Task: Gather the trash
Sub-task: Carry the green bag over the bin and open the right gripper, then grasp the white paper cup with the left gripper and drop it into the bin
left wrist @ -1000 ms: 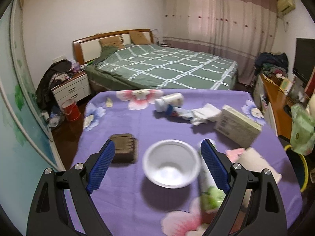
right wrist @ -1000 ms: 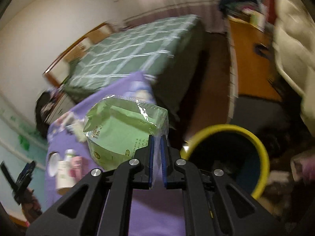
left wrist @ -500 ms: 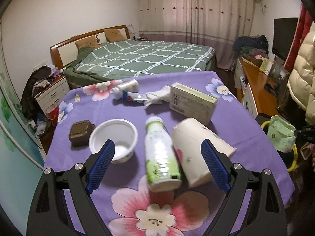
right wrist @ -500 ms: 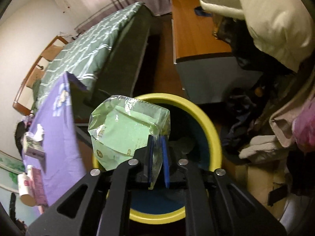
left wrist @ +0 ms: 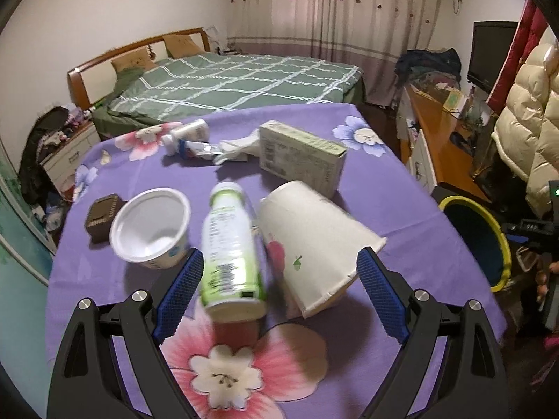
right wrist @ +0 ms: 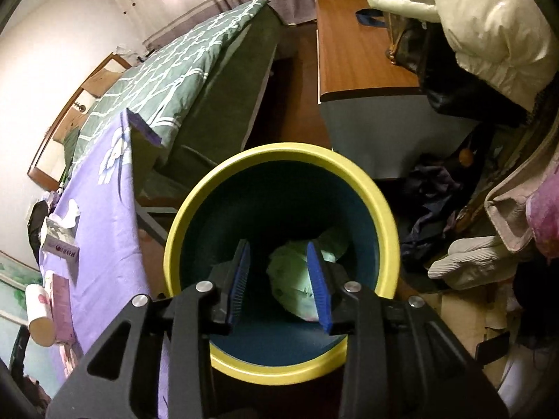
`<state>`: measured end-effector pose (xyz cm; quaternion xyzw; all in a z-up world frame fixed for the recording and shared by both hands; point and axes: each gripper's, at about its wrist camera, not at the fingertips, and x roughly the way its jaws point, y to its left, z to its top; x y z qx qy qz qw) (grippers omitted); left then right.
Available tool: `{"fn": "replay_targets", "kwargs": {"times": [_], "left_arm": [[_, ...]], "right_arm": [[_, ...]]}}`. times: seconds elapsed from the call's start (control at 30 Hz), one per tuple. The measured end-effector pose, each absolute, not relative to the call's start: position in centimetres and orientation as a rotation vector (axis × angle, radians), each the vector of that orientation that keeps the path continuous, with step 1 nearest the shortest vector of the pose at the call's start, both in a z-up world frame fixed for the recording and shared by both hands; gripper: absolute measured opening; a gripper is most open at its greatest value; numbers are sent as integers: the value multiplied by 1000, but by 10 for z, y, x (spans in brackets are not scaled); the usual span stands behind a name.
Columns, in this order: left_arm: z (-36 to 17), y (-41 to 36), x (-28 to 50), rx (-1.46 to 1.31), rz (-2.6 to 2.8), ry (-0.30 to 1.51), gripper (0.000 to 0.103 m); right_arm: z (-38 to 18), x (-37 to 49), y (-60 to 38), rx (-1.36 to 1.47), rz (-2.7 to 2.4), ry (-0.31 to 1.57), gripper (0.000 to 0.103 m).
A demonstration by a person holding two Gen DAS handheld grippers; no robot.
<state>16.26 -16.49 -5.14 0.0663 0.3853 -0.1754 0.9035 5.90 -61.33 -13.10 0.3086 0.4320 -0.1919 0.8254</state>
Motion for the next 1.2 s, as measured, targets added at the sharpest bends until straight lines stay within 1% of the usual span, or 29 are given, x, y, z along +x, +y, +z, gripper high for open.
{"fn": "replay_targets", "kwargs": {"times": [0.2, 0.33, 0.53, 0.8, 0.87, 0.93, 0.97, 1.0, 1.1, 1.2], "left_arm": [[-41, -185, 183, 162, -367, 814, 92], [-43, -187, 198, 146, -356, 866, 92], [-56, -187, 212, 83, -372, 979, 92], [-74, -208, 233, 65, -421, 1078, 92], [-78, -212, 237, 62, -435, 1089, 88], [-82, -215, 240, 72, -441, 1093, 71], [-83, -216, 241, 73, -446, 1095, 68], [-84, -218, 242, 78, -455, 1096, 60], [-84, -224, 241, 98, -464, 1075, 56], [-76, -228, 234, 124, -474, 1037, 55]], "right_arm": [[-133, 58, -612, 658, -386, 915, 36], [-137, 59, -610, 666, -367, 919, 36], [-143, 64, -611, 671, -346, 930, 37], [-146, 69, -608, 674, -307, 938, 39], [-148, 69, -609, 677, -305, 939, 39], [-148, 68, -611, 681, -304, 939, 39], [-149, 67, -612, 683, -305, 938, 39], [-149, 66, -613, 685, -305, 938, 39], [-150, 65, -615, 691, -305, 936, 39], [-150, 64, -615, 691, -305, 935, 39]]}}
